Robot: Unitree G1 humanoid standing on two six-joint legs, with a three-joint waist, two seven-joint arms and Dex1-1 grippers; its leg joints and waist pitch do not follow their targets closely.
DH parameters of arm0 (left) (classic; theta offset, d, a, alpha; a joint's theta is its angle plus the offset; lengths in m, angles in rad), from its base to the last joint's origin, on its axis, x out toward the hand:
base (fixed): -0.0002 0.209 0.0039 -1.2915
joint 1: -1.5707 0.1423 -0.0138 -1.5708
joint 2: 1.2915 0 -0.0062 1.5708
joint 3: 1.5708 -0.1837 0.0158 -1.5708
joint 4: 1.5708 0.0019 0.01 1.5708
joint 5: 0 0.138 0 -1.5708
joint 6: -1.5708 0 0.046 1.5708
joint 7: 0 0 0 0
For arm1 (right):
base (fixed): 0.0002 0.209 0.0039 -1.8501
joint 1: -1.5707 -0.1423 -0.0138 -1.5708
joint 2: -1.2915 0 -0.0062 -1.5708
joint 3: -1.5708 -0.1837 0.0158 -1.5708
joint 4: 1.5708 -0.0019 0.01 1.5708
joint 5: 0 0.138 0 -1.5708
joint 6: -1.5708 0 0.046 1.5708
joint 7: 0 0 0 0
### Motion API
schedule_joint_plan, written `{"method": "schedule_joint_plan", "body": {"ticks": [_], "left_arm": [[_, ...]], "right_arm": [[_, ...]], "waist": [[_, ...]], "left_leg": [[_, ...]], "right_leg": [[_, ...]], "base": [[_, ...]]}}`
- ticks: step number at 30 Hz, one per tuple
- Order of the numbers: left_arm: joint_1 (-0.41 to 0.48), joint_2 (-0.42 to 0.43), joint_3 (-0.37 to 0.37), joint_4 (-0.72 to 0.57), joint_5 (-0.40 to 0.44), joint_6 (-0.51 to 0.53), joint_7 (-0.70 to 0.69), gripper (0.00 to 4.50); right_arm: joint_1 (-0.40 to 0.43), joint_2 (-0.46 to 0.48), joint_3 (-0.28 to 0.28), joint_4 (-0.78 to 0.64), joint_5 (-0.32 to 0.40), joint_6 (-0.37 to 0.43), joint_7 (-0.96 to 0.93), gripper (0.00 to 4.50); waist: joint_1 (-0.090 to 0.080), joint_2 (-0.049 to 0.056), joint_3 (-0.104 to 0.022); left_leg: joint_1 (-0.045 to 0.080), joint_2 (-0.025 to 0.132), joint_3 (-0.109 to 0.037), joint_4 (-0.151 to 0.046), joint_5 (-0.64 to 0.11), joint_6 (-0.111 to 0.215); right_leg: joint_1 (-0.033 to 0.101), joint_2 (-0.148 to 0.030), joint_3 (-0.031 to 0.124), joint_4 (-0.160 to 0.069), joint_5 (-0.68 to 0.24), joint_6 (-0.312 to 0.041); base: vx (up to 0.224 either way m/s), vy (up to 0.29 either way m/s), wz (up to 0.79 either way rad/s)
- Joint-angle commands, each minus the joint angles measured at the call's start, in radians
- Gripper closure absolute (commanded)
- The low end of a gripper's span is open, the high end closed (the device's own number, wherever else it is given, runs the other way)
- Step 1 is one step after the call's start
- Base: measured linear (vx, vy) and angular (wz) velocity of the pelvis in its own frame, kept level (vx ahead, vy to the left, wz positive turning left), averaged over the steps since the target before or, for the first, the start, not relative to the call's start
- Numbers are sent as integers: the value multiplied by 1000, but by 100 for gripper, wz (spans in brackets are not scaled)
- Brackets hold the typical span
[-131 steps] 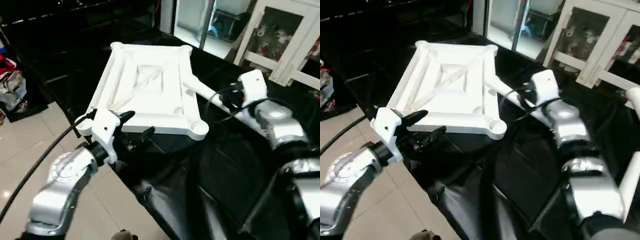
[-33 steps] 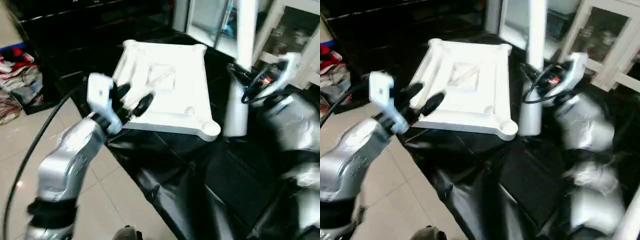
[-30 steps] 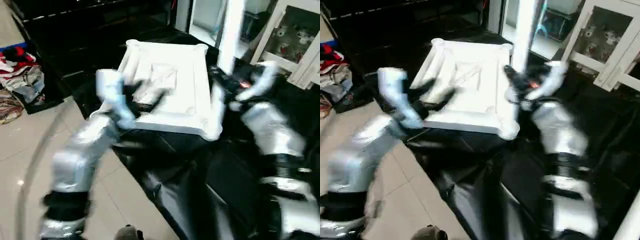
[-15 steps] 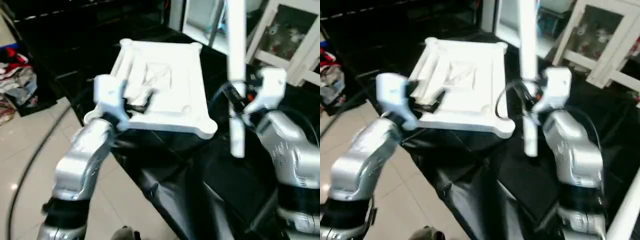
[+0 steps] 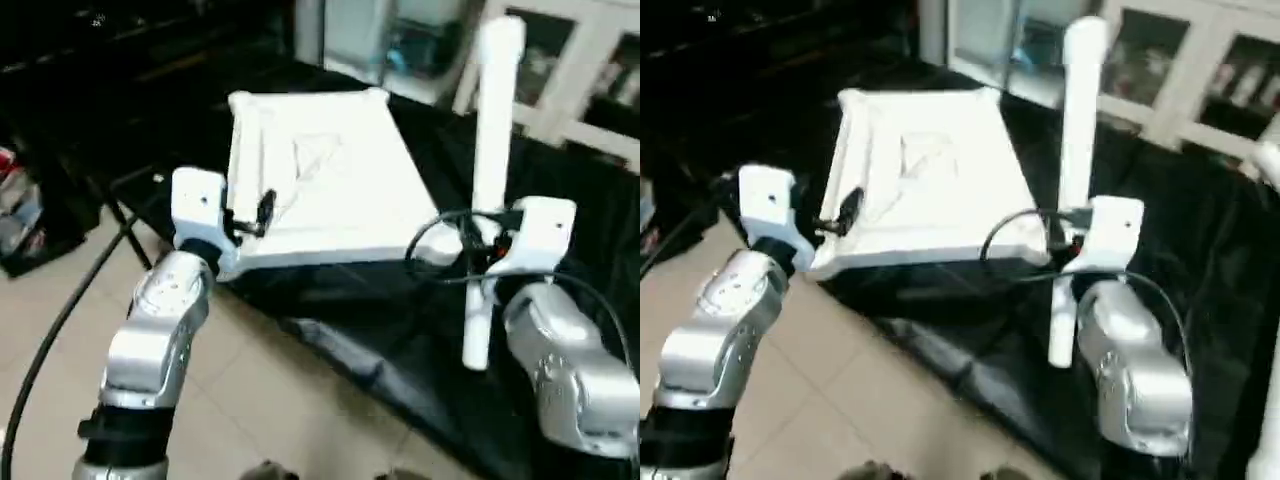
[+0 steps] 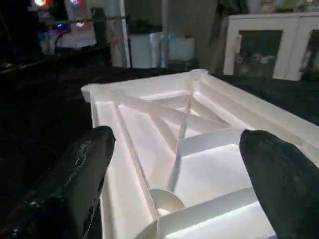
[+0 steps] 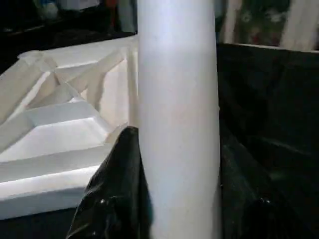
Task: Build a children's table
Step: Pick table leg
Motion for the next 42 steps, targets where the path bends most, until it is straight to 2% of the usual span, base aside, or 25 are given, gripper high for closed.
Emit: {"method": "schedule_joint_plan", "body": {"ticks": [1, 2, 3, 7, 8, 9, 11, 13, 15, 18, 21, 22, 23, 24, 26, 27, 29, 30, 31, 32, 34, 36, 38, 41, 42], "left_arm": [[-6, -2, -7, 25, 13, -12, 2, 0], [-6, -3, -8, 30, 15, -13, 4, 0], [-7, -3, -9, 32, 16, -14, 5, 0], [-1, -36, 1, 53, 9, -31, 27, 0], [-1, -48, 2, 60, 20, -45, 43, 0], [-2, -49, -3, 63, 31, -47, 51, 0], [2, -55, -29, 64, 56, -60, 57, 0], [5, -61, -32, 62, 56, -62, 58, 0], [9, -71, -32, 58, 51, -61, 61, 0], [21, -81, -13, 49, 50, -32, 84, 0], [25, -79, 6, 41, 34, -18, 78, 0], [26, -83, 15, 41, 26, -11, 77, 0], [26, -83, 15, 41, 26, -11, 77, 0], [27, -80, 25, 41, 21, -26, 71, 0], [27, -77, 28, 42, 25, -35, 70, 0], [26, -77, 26, 38, 26, -36, 67, 0], [26, -79, 25, 31, 27, -33, 65, 0], [27, -81, 23, 25, 28, -29, 64, 0], [26, -84, 22, 21, 26, -28, 62, 0], [25, -85, 21, 19, 26, -28, 60, 0], [24, -85, 21, 18, 25, -28, 62, 0], [25, -85, 23, 21, 24, -30, 67, 0], [28, -84, 26, 22, 26, -31, 70, 0], [31, -85, 26, 19, 29, -29, 70, 0], [32, -86, 26, 16, 29, -28, 70, 0]], "right_arm": [[18, 4, -16, -46, -14, 22, -24, 301], [22, 6, -16, -53, -17, 27, -29, 301], [23, 6, -16, -54, -17, 28, -30, 301], [28, 11, -19, -63, -18, 34, -50, 301], [27, 4, -14, -59, -30, 36, -61, 301], [26, -1, -11, -55, -40, 36, -65, 301], [22, -11, -1, -33, -77, 38, -82, 301], [20, -15, 4, -28, -88, 33, -87, 301], [14, -19, 10, -19, -95, 45, -89, 301], [3, -12, 20, -7, -83, 54, -82, 301], [-1, -1, 21, 2, -68, 67, -85, 301], [-2, -1, 23, 4, -72, 67, -83, 301], [-2, -1, 23, 4, -72, 67, -83, 301], [-5, 1, 28, 9, -77, 69, -77, 301], [-8, 2, 31, 15, -80, 69, -73, 301], [-12, -2, 36, 19, -81, 68, -67, 301], [-15, -6, 39, 24, -80, 65, -61, 301], [-20, -13, 43, 29, -78, 60, -52, 301], [-25, -26, 53, 35, -89, 54, -47, 301], [-27, -33, 57, 38, -94, 52, -46, 301], [-36, -35, 56, 45, -88, 47, -33, 301], [-43, -35, 55, 47, -80, 41, -18, 301], [-48, -39, 66, 45, -75, 41, 0, 301], [-47, -39, 74, 44, -74, 37, 6, 301], [-47, -45, 87, 45, -77, 37, 14, 301]], "waist": [[33, -44, -67], [52, -41, -72], [16, -35, -61], [14, -7, -48], [4, 14, -46], [-56, 35, -41], [-40, 59, -44], [-61, 72, -52], [-82, 74, -75], [-94, 64, -96], [-78, 6, -90], [-45, -17, -93], [-26, -21, -80], [-11, -29, -78], [-13, -14, -59], [-49, 9, -19], [-61, 26, -18], [-46, 32, -14], [-46, 32, -14], [-41, 27, -8], [-34, -41, -24], [-14, -59, -39], [-13, -47, -37], [-49, 26, -33], [-82, 60, -53]], "left_leg": [[82, 141, -47, 22, -290, -157], [-28, 84, -144, 168, -307, -163], [-101, 27, -220, 219, -199, -205], [46, 48, -187, 15, -152, -118], [96, 65, -177, -31, -189, -98], [125, 192, -199, -133, -460, -115], [54, 222, -246, -193, -573, -245], [88, 239, -267, -193, -595, -331], [127, 303, -338, -168, -202, -247], [118, 249, -351, -138, 238, -84], [44, 139, -289, -97, 254, 130], [-35, 70, -189, -19, 131, 88], [-27, 79, -173, -13, 64, 28], [-5, 98, -146, -1, -79, -117], [26, 118, -120, -30, -199, -204], [177, 169, -135, -76, -539, -272], [216, 238, -168, -128, -787, -242], [153, 295, -173, -235, -954, -201], [153, 295, -173, -235, -954, -201], [84, 242, -177, -259, -955, -122], [94, 106, -88, 9, -442, -106], [-6, 113, -130, 91, -160, -69], [-25, 117, -144, 65, -82, -61], [57, 172, -163, -92, -128, -65], [171, 238, -255, -138, -352, -22]], "right_leg": [[0, -250, 195, -209, -165, -33], [68, -325, 313, -238, -207, -36], [124, -224, 270, -209, -290, -13], [64, -7, 297, -265, -402, -125], [15, 32, 270, -255, -406, -72], [-44, 70, 153, -113, -287, -36], [39, -1, 56, -70, 117, -47], [39, -6, 34, -90, 138, -42], [20, -23, 42, -57, -25, 4], [27, -17, 49, -48, -87, 30], [91, -77, 115, -178, 92, -56], [139, -157, 136, -218, 244, -96], [118, -185, 135, -232, 212, -30], [105, -133, 204, -245, -73, 78], [107, -43, 207, -259, -485, 38], [-6, 49, 129, -256, -623, 27], [-7, 29, 73, -185, -493, 17], [82, -30, 37, -42, -188, -9], [82, -30, 37, -42, -188, -9], [167, -44, 30, -39, -111, 30], [139, -151, 125, -305, -918, 87], [214, -199, 189, -297, -935, 23], [221, -164, 156, -280, -728, -89], [182, -36, 36, -241, -414, -132], [104, -3, 19, -130, -257, -104]], "base": [[-104, 203, -34], [-80, 210, -51], [-72, 236, -71], [-112, 285, -55], [-168, 338, -37], [-203, 333, -50], [-193, 329, -52], [-123, 287, -22], [-64, 157, -10], [-83, 65, -27], [-104, -97, -36], [-120, -174, -33], [-122, -188, -20], [-119, -134, -33], [-109, -106, -44], [-128, -44, -56], [-117, -26, -64], [-48, 21, -92], [-48, 21, -92], [-84, -21, -71], [-13, -75, -26], [76, -63, -8], [87, -50, 0], [133, 4, 8], [212, 57, -3]]}}
